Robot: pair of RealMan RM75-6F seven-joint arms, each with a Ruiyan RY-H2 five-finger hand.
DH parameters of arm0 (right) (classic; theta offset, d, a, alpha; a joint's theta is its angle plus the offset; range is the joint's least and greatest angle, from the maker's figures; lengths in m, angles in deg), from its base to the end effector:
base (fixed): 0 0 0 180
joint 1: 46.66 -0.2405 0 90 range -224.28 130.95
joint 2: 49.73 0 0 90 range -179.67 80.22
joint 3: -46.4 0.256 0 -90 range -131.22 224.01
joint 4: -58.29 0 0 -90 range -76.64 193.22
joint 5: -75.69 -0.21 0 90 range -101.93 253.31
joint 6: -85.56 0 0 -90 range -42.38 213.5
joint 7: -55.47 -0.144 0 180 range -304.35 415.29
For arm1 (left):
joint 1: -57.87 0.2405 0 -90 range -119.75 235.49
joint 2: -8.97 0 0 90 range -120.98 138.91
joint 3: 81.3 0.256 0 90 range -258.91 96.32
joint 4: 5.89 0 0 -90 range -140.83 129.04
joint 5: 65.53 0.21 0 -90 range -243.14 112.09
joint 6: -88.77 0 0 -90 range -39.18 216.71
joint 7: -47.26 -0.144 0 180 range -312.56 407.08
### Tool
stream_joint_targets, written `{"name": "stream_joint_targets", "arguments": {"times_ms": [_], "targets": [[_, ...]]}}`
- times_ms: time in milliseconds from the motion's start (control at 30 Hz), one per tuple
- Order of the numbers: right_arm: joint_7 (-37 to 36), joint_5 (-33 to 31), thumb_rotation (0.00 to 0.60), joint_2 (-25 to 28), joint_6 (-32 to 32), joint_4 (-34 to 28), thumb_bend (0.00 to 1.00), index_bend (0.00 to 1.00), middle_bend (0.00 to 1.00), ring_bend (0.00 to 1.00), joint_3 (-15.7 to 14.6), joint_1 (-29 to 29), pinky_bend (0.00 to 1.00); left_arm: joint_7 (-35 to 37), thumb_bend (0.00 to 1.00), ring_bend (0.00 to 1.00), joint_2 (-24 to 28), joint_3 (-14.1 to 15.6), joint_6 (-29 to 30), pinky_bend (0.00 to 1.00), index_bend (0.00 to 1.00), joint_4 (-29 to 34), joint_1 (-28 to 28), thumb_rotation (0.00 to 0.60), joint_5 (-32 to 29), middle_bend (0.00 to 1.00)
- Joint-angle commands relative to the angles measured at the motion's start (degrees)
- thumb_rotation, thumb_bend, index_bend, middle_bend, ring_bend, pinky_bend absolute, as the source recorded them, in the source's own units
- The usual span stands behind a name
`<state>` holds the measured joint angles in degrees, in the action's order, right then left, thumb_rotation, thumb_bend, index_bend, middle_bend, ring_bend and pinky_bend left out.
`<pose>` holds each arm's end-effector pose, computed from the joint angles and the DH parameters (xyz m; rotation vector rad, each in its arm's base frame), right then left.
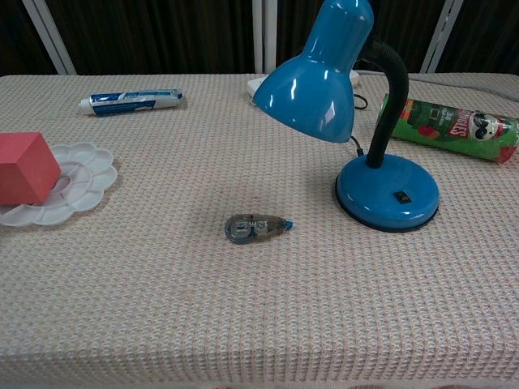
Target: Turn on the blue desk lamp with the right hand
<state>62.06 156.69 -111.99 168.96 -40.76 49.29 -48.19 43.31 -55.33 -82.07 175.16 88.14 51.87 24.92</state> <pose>-0.3127 -0.1610 0.1588 1.3188 -0.9776 0.7794 -0.2926 0.1782 0.1493 -1.4830 -0.8378 -0.9272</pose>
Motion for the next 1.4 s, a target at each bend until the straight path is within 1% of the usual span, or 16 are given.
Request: {"name": "stream_joint_targets", "arguments": {"times_ms": [33,400,633,733,767,800,900,933,1033,1067,1200,1300,1400], "targets": [[-0.09,0.02,0.6,-0.05,0.03,0.12,0.13,0.0,0.0,0.0,-0.03,0.05,0.0,-0.04,0.03,0.0,-0.03,0.03,0.04,0.0,0.0,-0.02,0.04,0.6,0.03,0.0],[-0.86,1.14,0.6,-0.08,0.77,0.37,0.13,0.0,0.0,0.0,-0.46,0.5,0.0,-0.38,0.03,0.0,0.14,0.58,1.39,0.0,0.0,0.46,1.06,0.6,0.66,0.0],[-1.26,1.74,0.6,0.42,1.22,-0.37,0.13,0.0,0.0,0.0,-0.7,0.83,0.0,-1.08,0.03,0.0,0.59,0.51,1.14,0.0,0.0,1.29,0.99,0.6,0.61,0.0],[-2.0,3.03,0.6,0.51,0.79,-0.16,0.13,0.0,0.0,0.0,-0.68,0.18,0.0,-1.14,0.03,0.0,0.87,0.19,0.82,0.0,0.0,1.61,0.82,0.6,0.09,0.0],[-2.72,3.92,0.6,0.43,0.52,0.11,0.13,0.0,0.02,0.01,-0.77,-0.2,0.0,-1.14,0.03,0.0,0.89,0.09,0.55,0.0,0.0,1.66,0.68,0.6,-0.1,0.0],[-3.09,4.53,0.6,0.45,0.08,0.26,0.13,0.0,0.05,0.03,-0.94,-0.53,0.02,-1.18,0.03,0.0,0.87,0.04,0.31,0.0,0.0,1.66,0.56,0.6,-0.22,0.0],[-4.01,5.98,0.6,1.17,-3.25,-0.41,0.13,0.0,0.34,0.31,-2.06,-2.11,0.34,-1.33,0.03,0.0,0.44,-0.12,-0.52,0.0,0.0,1.35,0.15,0.6,-0.62,0.0],[-3.98,6.64,0.6,1.29,-4.49,-0.67,0.13,0.0,0.5,0.45,-2.38,-2.84,0.49,-1.3,0.03,0.0,0.12,-0.22,-0.9,0.0,0.0,1.06,-0.05,0.6,-0.85,0.0],[-2.71,8.2,0.6,1.1,-7.15,-1.25,0.12,0.0,0.77,0.69,-3.3,-4.37,0.68,-0.99,0.03,0.0,-0.73,-0.31,-1.99,0.0,0.0,0.15,-0.53,0.6,-1.43,0.0],[-1.99,8.48,0.6,0.98,-8.02,-1.56,0.11,0.0,0.82,0.73,-3.53,-4.85,0.71,-0.9,0.03,0.0,-0.97,-0.29,-2.37,0.0,0.0,-0.17,-0.67,0.6,-1.59,0.0],[0.9,8.22,0.6,1.19,-12.84,-3.86,0.06,0.0,0.86,0.77,-4.47,-7.09,0.75,-0.38,0.03,0.0,-1.61,-0.19,-2.93,0.0,0.0,-1.34,-0.85,0.6,-1.89,0.0],[5.06,5.53,0.6,1.19,-17.59,-6.2,0.06,0.0,0.91,0.81,-4.55,-9.24,0.8,0.59,0.03,0.0,-1.59,-0.21,-2.66,0.0,0.0,-2.07,-0.66,0.6,-2.06,0.0],[9.22,1.39,0.6,0.81,-22.37,-8.66,0.06,0.0,0.93,0.83,-3.96,-11.75,0.82,1.39,0.03,0.0,-1.41,-0.08,-2.26,0.0,0.0,-2.42,-0.43,0.6,-1.87,0.0]]}}
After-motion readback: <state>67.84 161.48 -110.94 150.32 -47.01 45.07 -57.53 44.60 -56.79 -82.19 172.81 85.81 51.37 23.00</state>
